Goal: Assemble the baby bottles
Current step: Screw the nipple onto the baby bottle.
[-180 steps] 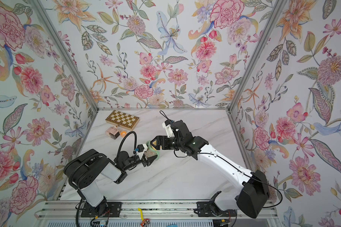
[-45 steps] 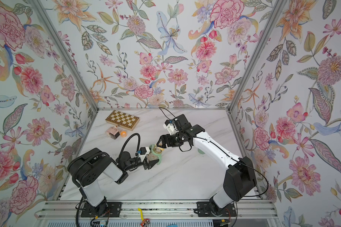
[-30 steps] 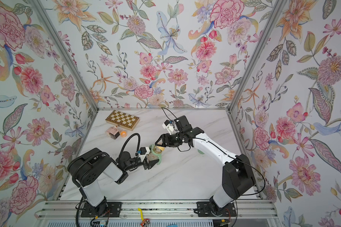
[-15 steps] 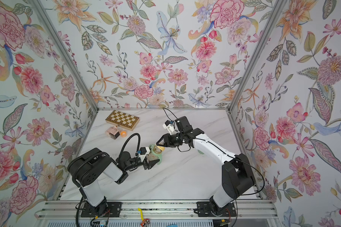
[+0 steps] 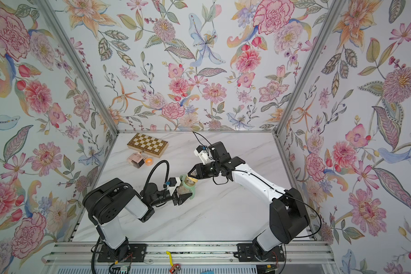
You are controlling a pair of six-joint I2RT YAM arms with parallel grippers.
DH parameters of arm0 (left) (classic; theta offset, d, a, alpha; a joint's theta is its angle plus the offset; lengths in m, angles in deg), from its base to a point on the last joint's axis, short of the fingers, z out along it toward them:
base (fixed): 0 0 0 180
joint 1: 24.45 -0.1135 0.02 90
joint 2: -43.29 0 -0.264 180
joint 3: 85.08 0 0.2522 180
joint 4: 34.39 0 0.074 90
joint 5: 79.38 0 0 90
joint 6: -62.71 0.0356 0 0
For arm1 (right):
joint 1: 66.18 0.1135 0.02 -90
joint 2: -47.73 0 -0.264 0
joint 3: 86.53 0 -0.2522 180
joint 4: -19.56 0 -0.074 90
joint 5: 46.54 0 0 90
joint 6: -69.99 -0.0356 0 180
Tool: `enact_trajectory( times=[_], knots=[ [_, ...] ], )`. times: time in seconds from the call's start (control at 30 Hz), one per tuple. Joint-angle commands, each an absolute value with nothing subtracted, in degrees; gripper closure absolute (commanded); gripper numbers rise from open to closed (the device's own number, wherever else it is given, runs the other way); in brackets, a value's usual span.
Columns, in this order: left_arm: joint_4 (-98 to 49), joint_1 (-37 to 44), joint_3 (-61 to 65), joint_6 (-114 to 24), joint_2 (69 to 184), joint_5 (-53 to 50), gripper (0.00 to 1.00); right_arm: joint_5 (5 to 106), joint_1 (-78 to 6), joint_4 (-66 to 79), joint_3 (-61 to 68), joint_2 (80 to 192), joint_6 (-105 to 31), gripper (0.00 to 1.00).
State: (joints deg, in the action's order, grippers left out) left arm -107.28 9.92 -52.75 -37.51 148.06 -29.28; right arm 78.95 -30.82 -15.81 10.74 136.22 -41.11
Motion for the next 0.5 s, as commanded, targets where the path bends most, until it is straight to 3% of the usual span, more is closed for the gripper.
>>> enact_trajectory(
  times=[0.0,0.47],
  knots=[
    [-123.59,9.39,-50.08,-39.43,148.82,-31.10,1.00,76.15,-28.06,-16.79,11.55,134.47,-37.74,0.62],
    [-123.53,8.35,-48.03,-44.55,150.16,-33.00,1.00,70.79,-24.61,-18.42,12.74,132.15,-29.79,0.64]
  ],
)
